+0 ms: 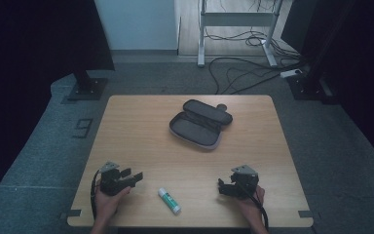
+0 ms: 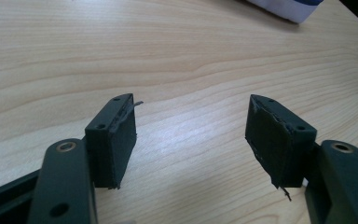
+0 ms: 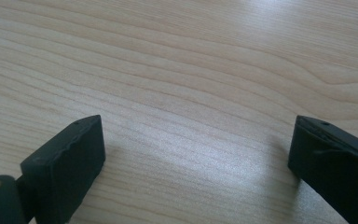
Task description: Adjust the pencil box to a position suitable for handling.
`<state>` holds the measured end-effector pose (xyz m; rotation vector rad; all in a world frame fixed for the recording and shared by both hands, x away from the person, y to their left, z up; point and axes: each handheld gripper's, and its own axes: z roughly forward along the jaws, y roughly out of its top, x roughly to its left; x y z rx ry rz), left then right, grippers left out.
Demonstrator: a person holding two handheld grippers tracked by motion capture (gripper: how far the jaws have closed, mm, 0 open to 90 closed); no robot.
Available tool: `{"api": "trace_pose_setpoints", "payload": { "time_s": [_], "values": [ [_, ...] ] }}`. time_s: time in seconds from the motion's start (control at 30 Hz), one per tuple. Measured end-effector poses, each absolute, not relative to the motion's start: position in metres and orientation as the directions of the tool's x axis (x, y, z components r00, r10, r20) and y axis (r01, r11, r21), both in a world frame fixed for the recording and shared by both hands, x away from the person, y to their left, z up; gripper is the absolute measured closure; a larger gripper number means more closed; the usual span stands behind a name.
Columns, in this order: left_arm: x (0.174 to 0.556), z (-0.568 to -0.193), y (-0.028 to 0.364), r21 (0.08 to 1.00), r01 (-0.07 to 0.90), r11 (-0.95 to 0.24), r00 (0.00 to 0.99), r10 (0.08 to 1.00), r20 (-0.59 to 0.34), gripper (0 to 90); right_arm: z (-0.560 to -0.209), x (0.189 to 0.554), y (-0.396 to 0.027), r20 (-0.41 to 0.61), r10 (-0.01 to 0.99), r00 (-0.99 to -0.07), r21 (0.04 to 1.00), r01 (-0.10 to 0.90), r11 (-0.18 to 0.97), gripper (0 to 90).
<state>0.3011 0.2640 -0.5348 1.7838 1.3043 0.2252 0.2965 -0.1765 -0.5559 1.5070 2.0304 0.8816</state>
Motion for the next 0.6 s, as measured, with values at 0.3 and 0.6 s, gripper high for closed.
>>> {"api": "trace_pose_setpoints", "payload": {
  "time_s": [0.3,0.6],
  "values": [
    [0.303,-0.525,0.255,0.748,0.661,-0.061,0.447,0.832,-0.328,32.8,-0.553,0.292,-0.177,0.016,0.954,-0.299,0.741,0.644,0.19,12.6],
    [0.316,-0.507,0.25,0.769,0.637,-0.056,0.464,0.825,-0.324,32.8,-0.54,0.296,-0.182,0.08,0.943,-0.322,0.778,0.612,0.142,19.3]
  ]
}}
